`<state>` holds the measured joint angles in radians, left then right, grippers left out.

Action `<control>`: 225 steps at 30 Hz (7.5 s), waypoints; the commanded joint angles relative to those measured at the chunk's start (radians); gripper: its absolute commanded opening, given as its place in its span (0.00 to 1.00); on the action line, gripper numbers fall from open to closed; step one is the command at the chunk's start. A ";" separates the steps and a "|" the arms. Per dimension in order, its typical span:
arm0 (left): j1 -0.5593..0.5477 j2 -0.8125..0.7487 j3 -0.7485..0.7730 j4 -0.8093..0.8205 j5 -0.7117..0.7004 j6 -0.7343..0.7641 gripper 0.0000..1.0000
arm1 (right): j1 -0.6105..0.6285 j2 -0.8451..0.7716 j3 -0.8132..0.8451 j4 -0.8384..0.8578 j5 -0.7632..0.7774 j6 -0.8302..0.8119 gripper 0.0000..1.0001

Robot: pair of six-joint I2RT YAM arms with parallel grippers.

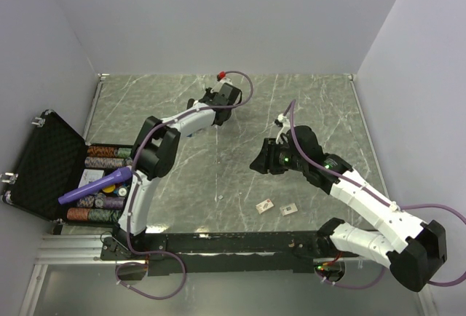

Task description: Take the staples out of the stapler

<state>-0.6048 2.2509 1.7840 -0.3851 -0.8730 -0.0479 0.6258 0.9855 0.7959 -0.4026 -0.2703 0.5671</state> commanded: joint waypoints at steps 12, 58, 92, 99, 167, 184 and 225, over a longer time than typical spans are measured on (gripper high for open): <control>-0.053 0.039 0.008 0.068 -0.081 0.036 0.01 | 0.006 -0.025 -0.020 0.036 0.000 0.002 0.48; -0.108 -0.198 -0.084 -0.032 0.313 -0.254 0.45 | 0.005 -0.130 0.045 -0.156 0.193 -0.061 0.55; -0.135 -1.188 -0.848 0.049 0.835 -0.306 0.58 | -0.078 0.000 -0.032 -0.438 0.258 0.034 0.71; -0.136 -1.188 -0.864 0.052 0.864 -0.306 0.58 | 0.058 -0.119 -0.067 -0.616 0.266 0.172 0.66; -0.067 -1.142 -0.884 0.071 0.905 -0.320 0.58 | -0.072 0.676 0.198 -0.220 0.387 -0.099 0.54; -0.039 -1.149 -0.882 0.078 0.942 -0.328 0.57 | -0.115 0.565 0.546 -0.469 0.436 -0.223 0.60; -0.012 -1.127 -0.885 0.089 0.991 -0.336 0.54 | -0.252 1.124 0.845 -0.344 0.362 -0.473 0.50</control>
<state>-0.6220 1.1244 0.9031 -0.3336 0.0948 -0.3717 0.3786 2.0918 1.6085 -0.7361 0.0650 0.0887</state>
